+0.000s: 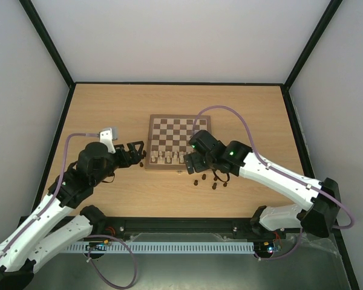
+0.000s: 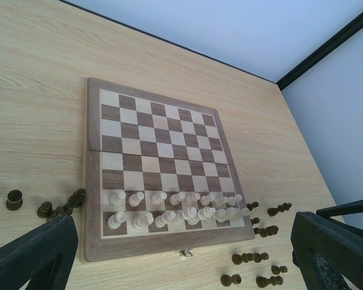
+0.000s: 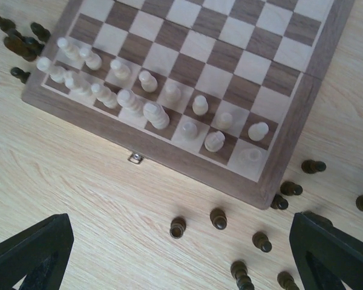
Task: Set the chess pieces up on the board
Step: Pick up the chess piece at the center of the board.
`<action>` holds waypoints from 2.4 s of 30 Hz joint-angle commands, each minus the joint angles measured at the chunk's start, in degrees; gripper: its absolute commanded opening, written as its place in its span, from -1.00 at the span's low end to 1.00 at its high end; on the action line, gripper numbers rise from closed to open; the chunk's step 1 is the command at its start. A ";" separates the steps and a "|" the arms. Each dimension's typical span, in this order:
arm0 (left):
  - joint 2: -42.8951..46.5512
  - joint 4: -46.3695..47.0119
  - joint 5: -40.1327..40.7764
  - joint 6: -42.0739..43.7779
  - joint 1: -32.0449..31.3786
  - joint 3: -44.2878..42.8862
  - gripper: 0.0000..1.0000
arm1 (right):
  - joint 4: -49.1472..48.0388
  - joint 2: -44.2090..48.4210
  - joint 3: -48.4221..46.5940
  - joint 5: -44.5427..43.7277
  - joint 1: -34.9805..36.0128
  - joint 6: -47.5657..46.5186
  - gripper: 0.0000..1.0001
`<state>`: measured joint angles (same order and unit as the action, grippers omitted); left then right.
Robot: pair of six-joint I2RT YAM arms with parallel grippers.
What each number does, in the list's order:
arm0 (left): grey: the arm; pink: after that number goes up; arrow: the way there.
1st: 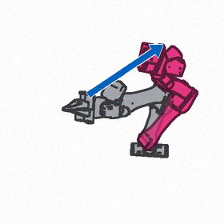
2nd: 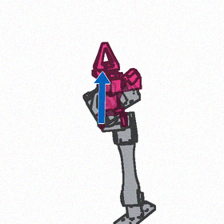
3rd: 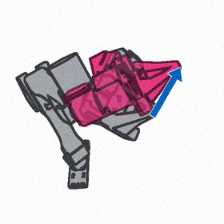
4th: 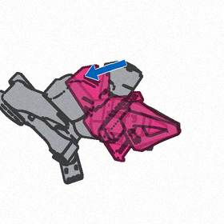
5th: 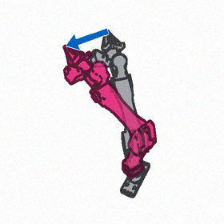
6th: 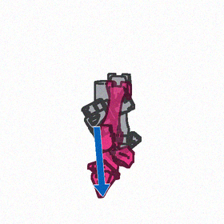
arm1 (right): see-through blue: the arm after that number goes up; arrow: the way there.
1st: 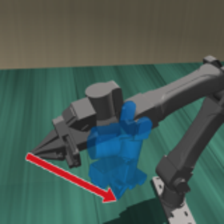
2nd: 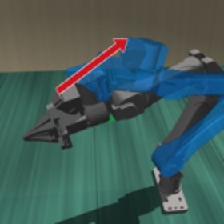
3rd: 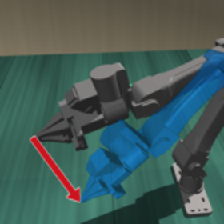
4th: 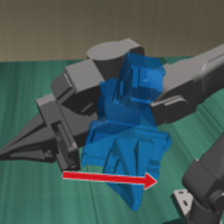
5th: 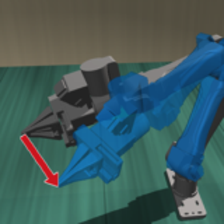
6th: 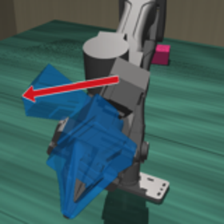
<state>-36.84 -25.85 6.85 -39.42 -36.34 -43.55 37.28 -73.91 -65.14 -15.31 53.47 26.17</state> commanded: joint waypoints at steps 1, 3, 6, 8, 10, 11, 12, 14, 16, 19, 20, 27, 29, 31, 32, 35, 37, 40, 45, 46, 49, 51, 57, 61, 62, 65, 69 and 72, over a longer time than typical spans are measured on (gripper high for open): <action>0.03 2.21 -0.91 0.32 0.19 1.41 0.99 | 0.44 2.26 3.53 -1.98 -0.24 2.16 0.97; 0.09 2.61 -0.96 0.15 0.17 1.95 0.99 | 0.16 3.01 5.07 -1.96 -0.27 2.87 0.97; -0.32 3.09 -1.34 -0.14 0.21 2.40 0.99 | -0.61 4.50 8.39 -1.62 -0.22 4.24 0.97; -0.42 3.17 -1.77 -0.28 0.15 2.94 0.99 | -1.24 5.42 10.75 -1.10 -0.27 5.21 0.97; -0.08 3.17 -2.13 -0.45 0.19 3.61 0.99 | -1.98 6.14 13.16 -0.68 -0.26 6.43 1.00; 0.19 3.09 -2.37 -0.62 0.20 4.04 0.99 | -2.29 6.33 14.21 -0.43 -0.26 6.88 0.95; 0.56 3.16 -2.61 -0.72 0.21 4.47 0.99 | -2.60 6.52 15.03 -0.08 -0.29 7.34 0.89; 1.23 3.05 -2.85 -1.00 0.21 5.29 0.99 | -2.73 6.67 15.36 0.74 -0.28 8.09 0.73; 2.00 2.87 -3.06 -1.13 0.21 5.88 0.99 | -2.80 6.20 15.33 0.91 -0.27 8.61 0.64; 2.94 2.31 -3.39 -1.10 0.17 6.22 0.99 | -2.36 4.35 15.83 0.07 -0.25 9.67 0.36; 3.14 2.17 -3.42 -1.16 0.21 6.24 0.99 | -2.30 3.78 16.17 -0.13 -0.27 9.85 0.29; 3.20 1.91 -4.24 -0.55 0.20 6.20 0.99 | 1.40 3.25 17.31 -5.02 -0.27 17.13 0.04; 2.72 2.13 -4.82 -0.23 0.19 6.15 0.99 | 1.92 3.60 17.67 -4.54 -0.11 18.77 0.03; 2.49 2.44 -5.23 -0.06 0.21 6.24 0.99 | 2.28 4.21 18.02 -3.84 -0.16 19.94 0.03; 2.36 2.53 -5.39 0.10 0.20 6.27 0.99 | 2.54 4.54 18.45 -3.72 -0.10 20.46 0.03; 2.10 2.85 -5.68 0.42 0.19 6.46 0.99 | 2.19 5.40 19.99 -2.00 -0.06 21.48 -0.01; 1.60 2.95 -6.14 0.51 0.20 6.47 0.99 | 2.41 6.46 21.11 -2.08 0.02 22.45 -0.02; 1.10 3.58 -6.90 0.53 0.17 6.68 0.99 | 2.67 9.04 22.46 -2.27 0.05 23.57 -0.03; 0.30 4.52 -7.85 0.24 0.17 7.20 0.99 | 3.55 11.37 23.07 -1.79 0.35 24.28 -0.06; 0.13 4.66 -7.94 0.22 0.21 7.33 0.99 | 3.51 11.41 23.20 -1.48 0.44 24.28 -0.09; -0.22 5.09 -7.87 0.09 0.20 7.57 0.99 | 3.38 10.96 23.48 -1.16 1.04 24.43 -0.12; -0.55 5.27 -7.75 0.05 0.20 7.60 0.99 | 3.40 10.45 23.50 -1.00 1.20 24.36 -0.14; -1.16 6.16 -7.91 -0.33 0.19 7.64 0.99 | 3.66 7.40 23.31 -1.46 1.98 24.42 -0.14; -1.31 6.12 -7.75 -0.23 0.20 7.56 0.99 | 3.40 5.37 23.18 -1.50 2.25 24.15 -0.14; -1.36 6.08 -7.73 -0.23 0.21 7.53 0.99 | 3.32 5.02 23.22 -1.29 2.36 24.04 -0.14; -1.39 5.90 -7.57 -0.18 0.14 7.57 0.99 | 3.42 4.01 23.22 -1.45 2.38 24.16 -0.14; -1.39 5.85 -7.56 -0.03 0.19 7.58 0.99 | 3.26 2.39 23.07 -1.49 2.40 24.03 -0.15; -1.30 5.88 -7.64 0.11 0.21 7.54 0.99 | 2.47 1.41 23.07 -1.37 2.36 23.80 -0.16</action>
<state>-38.13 -20.80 -0.45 -39.62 -36.34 -36.40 37.82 -71.07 -42.39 -16.49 55.53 49.52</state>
